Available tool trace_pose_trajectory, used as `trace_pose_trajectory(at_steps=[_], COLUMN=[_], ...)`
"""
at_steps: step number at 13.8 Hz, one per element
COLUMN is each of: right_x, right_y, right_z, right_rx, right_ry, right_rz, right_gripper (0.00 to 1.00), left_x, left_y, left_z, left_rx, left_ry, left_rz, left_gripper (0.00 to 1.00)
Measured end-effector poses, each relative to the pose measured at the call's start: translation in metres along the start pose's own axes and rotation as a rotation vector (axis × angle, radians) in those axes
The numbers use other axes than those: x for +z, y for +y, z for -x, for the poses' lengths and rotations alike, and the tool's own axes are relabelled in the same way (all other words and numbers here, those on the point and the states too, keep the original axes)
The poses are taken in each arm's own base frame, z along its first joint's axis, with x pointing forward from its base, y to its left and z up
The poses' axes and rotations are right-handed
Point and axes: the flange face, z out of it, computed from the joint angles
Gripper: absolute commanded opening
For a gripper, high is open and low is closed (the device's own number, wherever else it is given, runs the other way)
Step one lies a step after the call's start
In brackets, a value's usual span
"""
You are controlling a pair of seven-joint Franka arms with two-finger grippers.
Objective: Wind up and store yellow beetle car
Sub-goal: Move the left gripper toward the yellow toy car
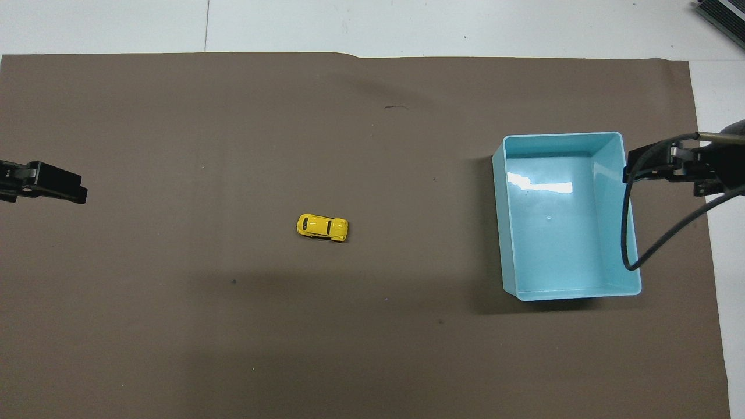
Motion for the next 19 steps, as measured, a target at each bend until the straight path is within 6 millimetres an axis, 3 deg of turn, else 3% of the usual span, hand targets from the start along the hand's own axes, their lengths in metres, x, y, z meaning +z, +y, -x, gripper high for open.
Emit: trace_pose_trajectory(at_steps=[7, 14, 19], right_x=[-0.001, -0.001, -0.001], right_y=[0.001, 0.0, 0.0], right_z=[0.0, 0.0, 0.0], right_rx=[0.001, 0.001, 0.001], right_ry=[0.0, 0.0, 0.0], right_rz=[-0.004, -0.004, -0.004], right_gripper=[1.0, 1.0, 1.0], left_x=[0.0, 0.001, 0.014], left_y=[0.004, 0.008, 0.022], left_z=[0.0, -0.001, -0.008], left_rx=[0.06, 0.447, 0.75], left_ry=[0.0, -0.003, -0.02], left_rz=[0.001, 0.001, 0.01], left_gripper=[1.0, 1.0, 1.0])
